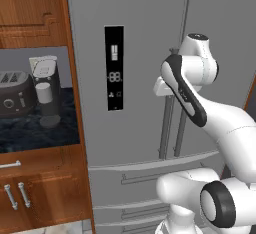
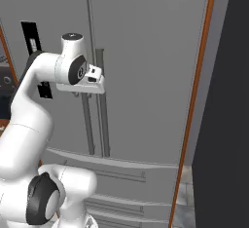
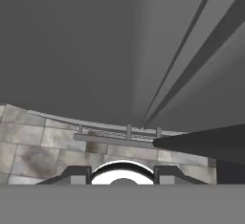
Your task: Open the fridge, grab two sodas, and place both sodas inside the bowl with ice on the dining counter.
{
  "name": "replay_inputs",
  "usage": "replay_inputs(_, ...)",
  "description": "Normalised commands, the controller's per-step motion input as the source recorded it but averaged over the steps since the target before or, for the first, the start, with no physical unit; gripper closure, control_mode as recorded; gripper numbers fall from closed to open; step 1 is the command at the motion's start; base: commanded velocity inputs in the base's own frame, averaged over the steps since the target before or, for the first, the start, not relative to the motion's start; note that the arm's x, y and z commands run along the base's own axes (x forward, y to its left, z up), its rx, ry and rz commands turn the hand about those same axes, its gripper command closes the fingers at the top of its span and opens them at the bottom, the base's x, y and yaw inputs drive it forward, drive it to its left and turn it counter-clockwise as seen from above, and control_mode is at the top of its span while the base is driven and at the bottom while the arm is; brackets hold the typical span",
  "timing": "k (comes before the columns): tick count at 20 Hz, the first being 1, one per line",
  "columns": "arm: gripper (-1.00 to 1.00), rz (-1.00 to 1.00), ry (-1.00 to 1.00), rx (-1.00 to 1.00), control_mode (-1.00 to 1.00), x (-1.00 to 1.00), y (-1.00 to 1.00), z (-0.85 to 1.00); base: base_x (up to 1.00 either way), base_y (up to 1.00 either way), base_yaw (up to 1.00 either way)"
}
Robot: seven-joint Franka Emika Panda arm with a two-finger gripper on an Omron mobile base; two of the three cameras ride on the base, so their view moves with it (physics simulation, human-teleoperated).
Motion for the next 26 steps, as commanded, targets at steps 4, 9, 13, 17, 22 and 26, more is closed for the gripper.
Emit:
replay_inputs(4, -1.00, 0.00, 0.00, 0.00, 1.00, 0.00, 0.00, 0.00, -0.08, -0.06, 0.00)
replay_inputs(9, -1.00, 0.00, 0.00, 0.00, 1.00, 0.00, 0.00, 0.00, -0.40, -0.37, -0.03)
replay_inputs(13, -1.00, 0.00, 0.00, 0.00, 1.00, 0.00, 0.00, 0.00, -0.39, -0.32, -0.02)
replay_inputs(17, -1.00, 0.00, 0.00, 0.00, 1.00, 0.00, 0.00, 0.00, -0.32, -0.17, -0.01)
replay_inputs(22, -1.00, 0.00, 0.00, 0.00, 1.00, 0.00, 0.00, 0.00, -0.32, 0.00, 0.00)
replay_inputs(26, -1.00, 0.00, 0.00, 0.00, 1.00, 0.00, 0.00, 0.00, -0.35, -0.08, 0.00)
